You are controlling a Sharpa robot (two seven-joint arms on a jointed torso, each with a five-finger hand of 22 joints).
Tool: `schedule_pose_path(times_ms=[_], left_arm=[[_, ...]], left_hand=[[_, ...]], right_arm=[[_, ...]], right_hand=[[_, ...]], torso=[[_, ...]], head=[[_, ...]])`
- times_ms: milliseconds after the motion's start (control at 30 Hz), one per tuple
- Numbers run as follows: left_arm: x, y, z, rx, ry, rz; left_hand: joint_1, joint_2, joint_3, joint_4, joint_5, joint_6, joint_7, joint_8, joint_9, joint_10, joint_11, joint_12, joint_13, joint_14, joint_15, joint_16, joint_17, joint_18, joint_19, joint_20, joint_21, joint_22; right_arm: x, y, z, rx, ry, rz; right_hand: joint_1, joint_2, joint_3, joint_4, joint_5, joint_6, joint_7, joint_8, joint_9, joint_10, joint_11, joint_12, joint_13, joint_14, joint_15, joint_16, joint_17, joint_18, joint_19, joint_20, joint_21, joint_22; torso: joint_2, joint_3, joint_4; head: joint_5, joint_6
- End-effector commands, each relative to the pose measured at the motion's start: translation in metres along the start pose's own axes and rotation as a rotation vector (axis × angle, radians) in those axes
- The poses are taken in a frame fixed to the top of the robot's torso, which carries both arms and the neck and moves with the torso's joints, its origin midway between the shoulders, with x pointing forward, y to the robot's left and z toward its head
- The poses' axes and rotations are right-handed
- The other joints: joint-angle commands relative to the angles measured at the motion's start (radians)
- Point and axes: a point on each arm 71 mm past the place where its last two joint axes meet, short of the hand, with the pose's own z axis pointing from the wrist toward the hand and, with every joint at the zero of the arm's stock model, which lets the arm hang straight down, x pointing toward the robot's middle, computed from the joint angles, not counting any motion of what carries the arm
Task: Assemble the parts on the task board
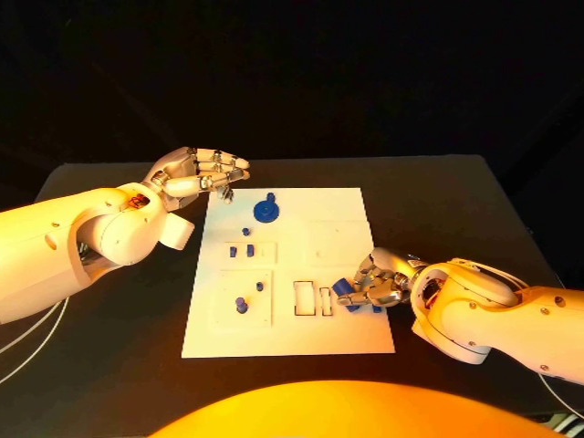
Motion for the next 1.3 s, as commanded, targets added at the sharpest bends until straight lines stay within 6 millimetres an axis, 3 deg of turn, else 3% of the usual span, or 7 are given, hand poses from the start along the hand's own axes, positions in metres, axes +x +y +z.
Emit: schedule_pose_path(times_ms=[33,400,600,900,1300], left_arm=[[0.002,-0.001,0.000,0.004,0.023,-0.015],[0.002,-0.001,-0.001,0.004,0.023,-0.016],[0.002,-0.001,0.000,0.010,0.015,-0.013],[-0.002,-0.003,0.000,0.043,-0.019,-0.002],[-0.003,-0.004,0.000,0.076,-0.028,-0.018]], left_hand=[[-0.009,-0.001,-0.002,0.005,0.004,-0.005,-0.001,0.003,0.001,-0.007,-0.001,0.006,0.001,-0.006,0.004,-0.004,-0.002,0.007,-0.003,0.004,0.001,-0.002],[-0.007,-0.001,-0.001,0.004,0.005,-0.005,-0.001,0.004,0.001,-0.007,-0.001,0.007,0.001,-0.006,0.004,-0.004,-0.002,0.007,-0.003,0.004,0.001,-0.002],[-0.007,-0.001,-0.001,0.004,0.005,-0.005,-0.001,0.004,0.001,-0.007,-0.001,0.007,0.001,-0.007,0.004,-0.004,-0.002,0.007,-0.003,0.004,0.001,-0.002],[-0.007,0.000,-0.001,0.004,0.004,-0.002,-0.002,0.009,0.002,-0.003,-0.002,0.012,0.002,-0.007,0.004,-0.003,-0.002,0.008,-0.004,0.004,0.001,-0.002],[-0.017,-0.005,-0.007,0.011,0.007,0.001,-0.004,0.015,0.004,0.005,-0.004,0.019,0.004,-0.006,0.003,-0.001,-0.001,0.008,-0.005,0.004,-0.001,-0.003]], right_arm=[[0.011,-0.004,0.000,0.029,0.048,-0.069],[0.009,-0.001,-0.004,0.017,0.009,-0.025],[0.005,0.001,-0.007,0.012,-0.012,0.040],[-0.016,0.013,-0.010,-0.049,-0.073,0.099],[-0.013,0.028,-0.007,-0.073,-0.008,0.126]], right_hand=[[0.018,0.005,0.004,-0.004,0.000,0.011,-0.002,0.012,0.004,0.031,-0.012,-0.007,0.137,0.092,-0.010,0.005,0.184,-0.016,0.009,-0.008,0.006,0.144],[0.113,0.032,0.012,-0.011,-0.002,0.021,-0.014,0.039,0.029,0.041,-0.023,-0.001,0.155,0.093,-0.020,0.006,0.191,-0.019,0.014,-0.018,0.014,0.151],[0.120,0.040,0.011,-0.009,-0.003,0.027,-0.017,0.045,0.034,0.049,-0.026,0.007,0.168,0.093,-0.022,0.007,0.192,-0.019,0.016,-0.020,0.017,0.154],[0.106,0.056,-0.007,-0.006,-0.003,0.044,-0.027,0.060,0.044,0.067,-0.034,0.027,0.196,0.096,-0.028,0.010,0.207,-0.024,0.025,-0.025,0.036,0.164],[0.098,0.069,-0.017,-0.005,-0.004,0.055,-0.033,0.069,0.051,0.071,-0.039,0.030,0.202,0.099,-0.033,0.013,0.218,-0.025,0.027,-0.030,0.041,0.168]], torso=[[0.000,0.0004,-0.0012],[0.000,0.0011,-0.0010],[0.000,0.0017,-0.0025],[0.000,0.0011,-0.0022],[0.000,-0.0009,-0.0018]], head=[[0.003,0.001],[-0.001,0.001],[0.000,0.005],[0.000,0.012],[0.002,0.011]])
